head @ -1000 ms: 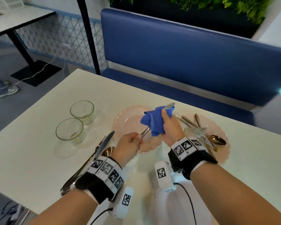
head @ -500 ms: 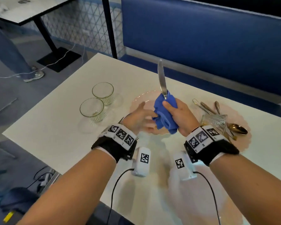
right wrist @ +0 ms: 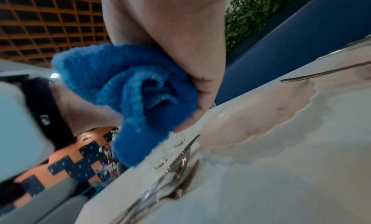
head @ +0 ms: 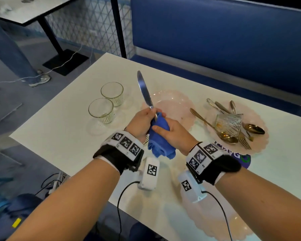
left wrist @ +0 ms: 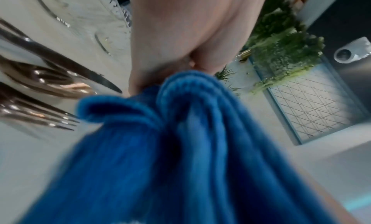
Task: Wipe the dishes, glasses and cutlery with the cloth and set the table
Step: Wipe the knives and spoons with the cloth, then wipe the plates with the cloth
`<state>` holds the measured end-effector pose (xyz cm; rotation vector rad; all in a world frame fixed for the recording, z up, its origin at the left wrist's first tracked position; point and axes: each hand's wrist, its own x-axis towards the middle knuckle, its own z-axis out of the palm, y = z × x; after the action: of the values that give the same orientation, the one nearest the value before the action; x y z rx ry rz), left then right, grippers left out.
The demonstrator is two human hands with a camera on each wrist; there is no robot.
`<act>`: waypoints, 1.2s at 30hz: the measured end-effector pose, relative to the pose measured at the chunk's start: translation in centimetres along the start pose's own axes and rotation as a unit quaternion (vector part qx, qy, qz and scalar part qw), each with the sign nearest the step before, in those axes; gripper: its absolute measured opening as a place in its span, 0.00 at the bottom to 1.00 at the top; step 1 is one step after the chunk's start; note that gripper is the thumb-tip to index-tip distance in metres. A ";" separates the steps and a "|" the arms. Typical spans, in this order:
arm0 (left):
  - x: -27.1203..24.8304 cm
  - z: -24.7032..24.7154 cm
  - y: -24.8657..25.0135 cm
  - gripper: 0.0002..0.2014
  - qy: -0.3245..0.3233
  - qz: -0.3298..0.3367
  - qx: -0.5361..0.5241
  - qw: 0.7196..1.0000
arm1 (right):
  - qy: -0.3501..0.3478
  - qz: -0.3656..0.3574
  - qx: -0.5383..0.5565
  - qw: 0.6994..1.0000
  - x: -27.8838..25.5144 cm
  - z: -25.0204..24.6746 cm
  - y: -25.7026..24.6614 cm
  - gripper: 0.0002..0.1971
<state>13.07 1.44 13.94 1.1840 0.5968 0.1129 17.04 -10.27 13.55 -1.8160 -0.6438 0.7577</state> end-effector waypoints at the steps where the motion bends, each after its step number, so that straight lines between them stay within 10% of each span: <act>1: -0.4 -0.1 -0.5 0.16 0.006 -0.011 0.014 1.000 | -0.020 0.003 -0.024 1.000 -0.3 0.0 0.4 0.05; 7: -1.2 -5.2 -0.5 0.15 0.080 -0.039 -0.096 0.991 | -0.113 0.083 -0.122 0.983 -1.3 -3.1 1.2 0.17; 10: -2.2 -8.8 -0.4 0.13 0.049 -0.036 0.105 0.993 | -0.029 0.116 0.018 0.993 -1.6 -5.7 1.7 0.17; 14: -4.5 -11.1 -2.5 0.17 -0.060 -0.022 0.461 0.885 | 0.051 0.134 0.132 0.981 -1.7 -8.7 2.1 0.19; 18: -5.4 -11.4 -5.1 0.04 -0.095 -0.034 0.581 0.808 | 0.070 0.137 0.122 0.981 -2.2 -9.3 2.3 0.17; 27: -5.2 -10.9 -7.2 0.05 -0.028 -0.018 0.602 0.798 | 0.103 0.154 0.146 0.972 -3.3 -10.9 2.6 0.21; 36: -3.3 -5.9 -4.7 0.03 -0.021 -0.015 0.698 0.716 | 0.226 0.125 0.307 0.916 -5.9 -15.8 1.2 0.12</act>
<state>6.35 3.29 9.55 2.6446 0.6365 -0.5042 25.05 -24.47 18.06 -1.4129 0.1353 0.5837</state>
